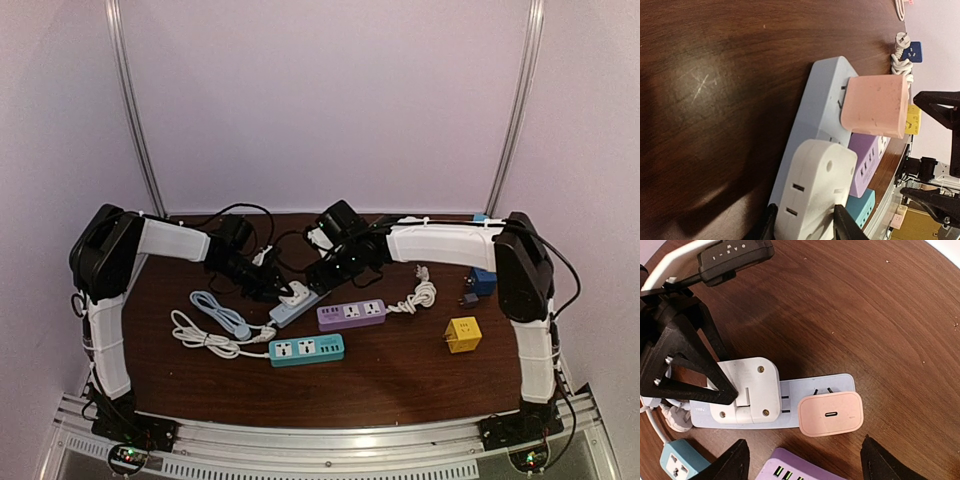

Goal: Pull the plug off the socket

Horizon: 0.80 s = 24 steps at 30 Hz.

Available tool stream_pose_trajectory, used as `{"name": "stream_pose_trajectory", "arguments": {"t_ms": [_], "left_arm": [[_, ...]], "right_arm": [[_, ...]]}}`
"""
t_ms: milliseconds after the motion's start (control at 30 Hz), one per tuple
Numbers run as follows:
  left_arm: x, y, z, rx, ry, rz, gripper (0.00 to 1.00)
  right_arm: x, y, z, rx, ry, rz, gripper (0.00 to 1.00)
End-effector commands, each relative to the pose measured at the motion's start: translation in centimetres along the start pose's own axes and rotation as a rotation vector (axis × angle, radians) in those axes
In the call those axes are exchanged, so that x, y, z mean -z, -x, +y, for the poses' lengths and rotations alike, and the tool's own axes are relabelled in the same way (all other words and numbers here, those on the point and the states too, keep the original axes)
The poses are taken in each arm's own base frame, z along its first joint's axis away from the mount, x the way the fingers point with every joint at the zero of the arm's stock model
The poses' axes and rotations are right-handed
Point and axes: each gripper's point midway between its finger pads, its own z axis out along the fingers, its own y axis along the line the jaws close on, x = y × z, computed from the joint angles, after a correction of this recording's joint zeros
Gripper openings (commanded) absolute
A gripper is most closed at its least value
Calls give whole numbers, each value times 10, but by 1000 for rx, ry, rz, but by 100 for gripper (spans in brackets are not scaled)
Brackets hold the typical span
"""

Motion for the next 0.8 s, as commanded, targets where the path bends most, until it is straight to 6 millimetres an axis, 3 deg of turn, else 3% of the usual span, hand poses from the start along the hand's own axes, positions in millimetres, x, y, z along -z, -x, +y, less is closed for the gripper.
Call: {"name": "stream_pose_trajectory", "arguments": {"t_ms": [0, 600, 700, 767], "left_arm": [[-4, -1, 10, -21, 47, 4, 38], [-10, -9, 16, -11, 90, 24, 38], [-12, -11, 16, -13, 101, 31, 38], [-13, -12, 16, -15, 107, 34, 38]], "right_arm": [[-8, 6, -3, 15, 9, -9, 75], [-27, 9, -10, 26, -25, -33, 55], [-25, 9, -12, 22, -37, -44, 56], [-22, 10, -15, 17, -50, -55, 65]]}}
